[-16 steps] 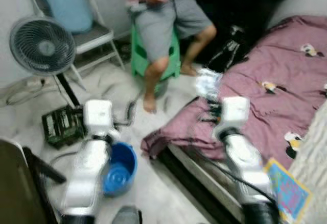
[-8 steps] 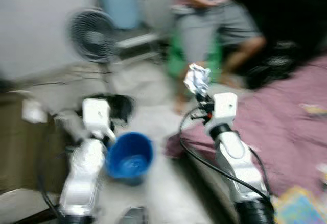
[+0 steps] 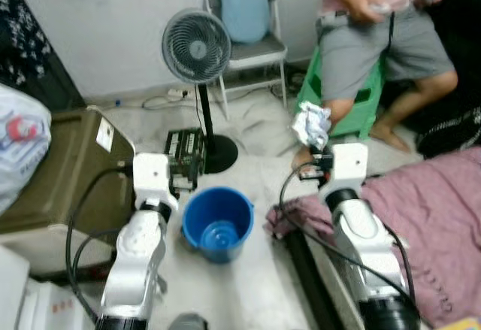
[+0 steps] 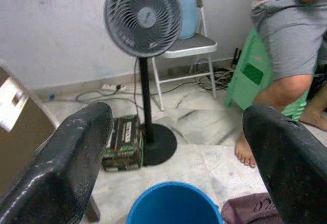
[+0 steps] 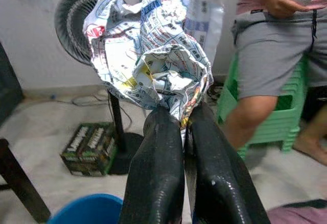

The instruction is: Clean up the room

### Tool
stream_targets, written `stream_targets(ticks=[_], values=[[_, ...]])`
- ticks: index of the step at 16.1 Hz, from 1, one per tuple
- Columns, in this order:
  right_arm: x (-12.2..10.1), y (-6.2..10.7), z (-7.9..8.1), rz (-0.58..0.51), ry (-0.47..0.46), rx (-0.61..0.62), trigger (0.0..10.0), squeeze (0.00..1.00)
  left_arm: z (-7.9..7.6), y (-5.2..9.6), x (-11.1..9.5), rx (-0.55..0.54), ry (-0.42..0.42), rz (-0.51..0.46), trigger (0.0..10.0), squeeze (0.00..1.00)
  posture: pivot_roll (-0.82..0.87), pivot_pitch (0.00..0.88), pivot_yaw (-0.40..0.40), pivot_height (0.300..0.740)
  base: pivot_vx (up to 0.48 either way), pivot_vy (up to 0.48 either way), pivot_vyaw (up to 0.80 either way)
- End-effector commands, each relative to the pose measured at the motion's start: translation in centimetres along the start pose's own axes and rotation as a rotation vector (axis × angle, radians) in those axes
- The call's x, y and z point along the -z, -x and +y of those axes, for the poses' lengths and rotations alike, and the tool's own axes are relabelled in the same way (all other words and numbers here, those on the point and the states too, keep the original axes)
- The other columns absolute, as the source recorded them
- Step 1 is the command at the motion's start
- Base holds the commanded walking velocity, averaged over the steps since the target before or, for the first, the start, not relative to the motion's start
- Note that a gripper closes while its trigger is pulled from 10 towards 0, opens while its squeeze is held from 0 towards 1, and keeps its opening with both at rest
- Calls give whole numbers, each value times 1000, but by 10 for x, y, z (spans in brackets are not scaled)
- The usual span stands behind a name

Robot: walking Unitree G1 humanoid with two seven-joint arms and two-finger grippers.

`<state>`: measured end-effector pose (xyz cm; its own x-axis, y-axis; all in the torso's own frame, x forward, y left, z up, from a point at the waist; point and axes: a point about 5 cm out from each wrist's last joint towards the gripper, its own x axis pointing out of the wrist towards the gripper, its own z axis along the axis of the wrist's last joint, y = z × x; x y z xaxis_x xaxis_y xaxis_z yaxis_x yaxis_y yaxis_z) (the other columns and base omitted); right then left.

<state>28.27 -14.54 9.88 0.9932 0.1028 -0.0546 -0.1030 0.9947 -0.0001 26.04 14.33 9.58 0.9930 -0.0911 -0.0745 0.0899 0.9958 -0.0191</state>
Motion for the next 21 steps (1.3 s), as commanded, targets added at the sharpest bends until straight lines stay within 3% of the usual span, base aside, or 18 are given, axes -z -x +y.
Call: stream_targets(ticks=[1,4,8,10,15,21], values=[[-2,-4,9,-3,-16,-37,10000,0,8,2,-4,-30,-25,-17,10000,0,52,0,-41,740,0,0,0],[-7,-21,29,-11,-25,-132,10000,0,19,13,-7,-126,-25,-41,10000,0,120,0,-101,740,0,0,0],[-13,-29,36,-29,-14,-171,10000,0,23,17,-13,-164,-35,-57,10000,0,141,0,-114,740,0,0,0],[-14,-26,35,-40,-11,-171,10000,0,23,19,-11,-159,-36,-45,10000,0,107,0,-95,740,0,0,0],[0,-13,26,-4,-1,-119,10000,0,9,10,-6,-67,-26,-16,10000,0,63,0,-56,740,0,0,799],[-8,-20,27,-31,1,-113,10000,0,9,5,-9,-36,-14,-29,10000,0,53,0,-44,740,0,0,800]])
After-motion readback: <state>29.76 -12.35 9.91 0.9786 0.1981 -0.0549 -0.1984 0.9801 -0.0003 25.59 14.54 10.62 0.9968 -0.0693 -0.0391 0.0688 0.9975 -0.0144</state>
